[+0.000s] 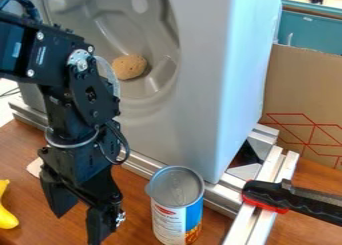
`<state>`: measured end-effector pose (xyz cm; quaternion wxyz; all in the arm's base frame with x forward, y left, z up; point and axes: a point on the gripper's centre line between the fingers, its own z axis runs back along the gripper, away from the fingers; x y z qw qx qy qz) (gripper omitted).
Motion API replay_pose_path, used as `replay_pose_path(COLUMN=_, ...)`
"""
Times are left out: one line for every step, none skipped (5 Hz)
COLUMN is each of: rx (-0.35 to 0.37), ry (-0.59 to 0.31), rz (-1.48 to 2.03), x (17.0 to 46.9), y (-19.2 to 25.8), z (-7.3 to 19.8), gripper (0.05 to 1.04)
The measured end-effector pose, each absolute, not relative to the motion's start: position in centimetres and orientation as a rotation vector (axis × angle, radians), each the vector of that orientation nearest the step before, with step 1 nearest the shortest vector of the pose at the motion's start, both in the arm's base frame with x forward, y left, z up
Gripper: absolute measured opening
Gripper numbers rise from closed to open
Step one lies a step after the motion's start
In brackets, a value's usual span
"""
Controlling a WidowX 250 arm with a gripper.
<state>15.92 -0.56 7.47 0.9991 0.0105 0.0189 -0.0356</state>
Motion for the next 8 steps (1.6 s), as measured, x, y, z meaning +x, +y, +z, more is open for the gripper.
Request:
replay_pose_path(rx=0.022, ry=0.045, rz=-0.074, x=15.8, y=-0.5, z=7.3, gripper=1.005)
replay_pose_path(rx=0.019, ry=0.034, rz=-0.010, x=16.1, y=0.9, z=7.5, gripper=1.005)
replay_pose_path(rx=0.022, ry=0.001, rz=0.106, x=16.6, y=3.2, z=8.2, gripper=1.005)
replay_pose_path(rx=0.079, ry=-0.015, rz=0.220, x=16.7, y=5.6, z=7.9, gripper=1.005)
replay_pose_path(rx=0.120, ry=0.011, rz=0.323, x=16.5, y=8.2, z=6.5, gripper=1.005)
replay_pose_path(rx=0.130, ry=-0.041, rz=0.433, x=16.3, y=10.1, z=6.3, gripper=1.005)
replay_pose_path(rx=0.143, ry=-0.044, rz=0.516, x=15.8, y=11.9, z=5.7, gripper=1.005)
replay_pose_path(rx=0.193, ry=-0.040, rz=0.564, x=15.3, y=13.7, z=4.5, gripper=1.005)
